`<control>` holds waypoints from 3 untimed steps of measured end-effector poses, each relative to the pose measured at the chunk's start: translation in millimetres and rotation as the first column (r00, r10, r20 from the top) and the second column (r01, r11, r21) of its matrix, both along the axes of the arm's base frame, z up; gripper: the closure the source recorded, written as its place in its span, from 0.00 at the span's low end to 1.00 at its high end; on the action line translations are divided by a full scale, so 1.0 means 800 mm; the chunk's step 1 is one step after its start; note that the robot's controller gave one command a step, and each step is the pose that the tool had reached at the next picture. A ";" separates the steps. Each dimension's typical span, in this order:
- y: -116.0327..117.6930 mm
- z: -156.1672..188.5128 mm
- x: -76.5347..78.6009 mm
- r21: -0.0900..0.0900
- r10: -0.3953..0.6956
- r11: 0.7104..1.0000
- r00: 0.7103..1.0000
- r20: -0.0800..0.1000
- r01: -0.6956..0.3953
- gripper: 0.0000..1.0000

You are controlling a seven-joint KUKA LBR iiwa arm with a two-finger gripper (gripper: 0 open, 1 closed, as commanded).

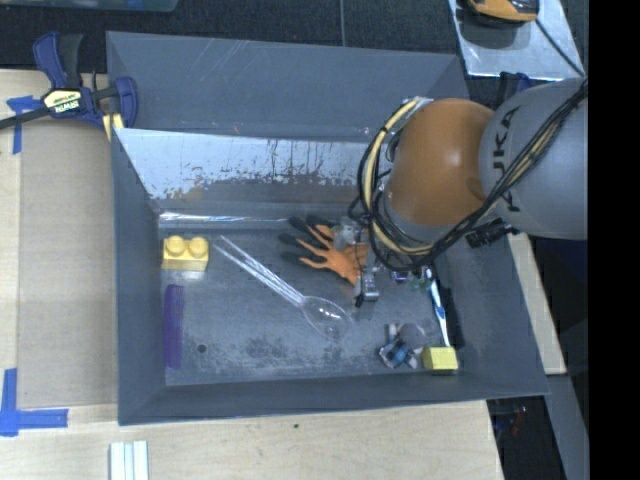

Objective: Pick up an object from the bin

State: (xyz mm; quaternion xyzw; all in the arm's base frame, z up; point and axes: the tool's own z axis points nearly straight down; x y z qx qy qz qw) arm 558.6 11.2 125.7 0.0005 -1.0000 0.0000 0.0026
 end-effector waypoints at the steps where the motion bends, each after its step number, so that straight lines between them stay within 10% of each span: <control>1: 0.000 0.006 0.002 0.000 0.000 1.000 1.000 0.008 0.000 0.00; 2: -0.043 -0.073 0.061 0.000 -0.053 0.999 0.999 0.011 0.053 0.00; 3: -0.044 -0.068 0.067 0.004 -0.140 0.990 0.990 0.021 0.140 0.00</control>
Offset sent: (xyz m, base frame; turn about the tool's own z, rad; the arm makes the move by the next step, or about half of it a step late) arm 0.0464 -0.0319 -0.0557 0.0492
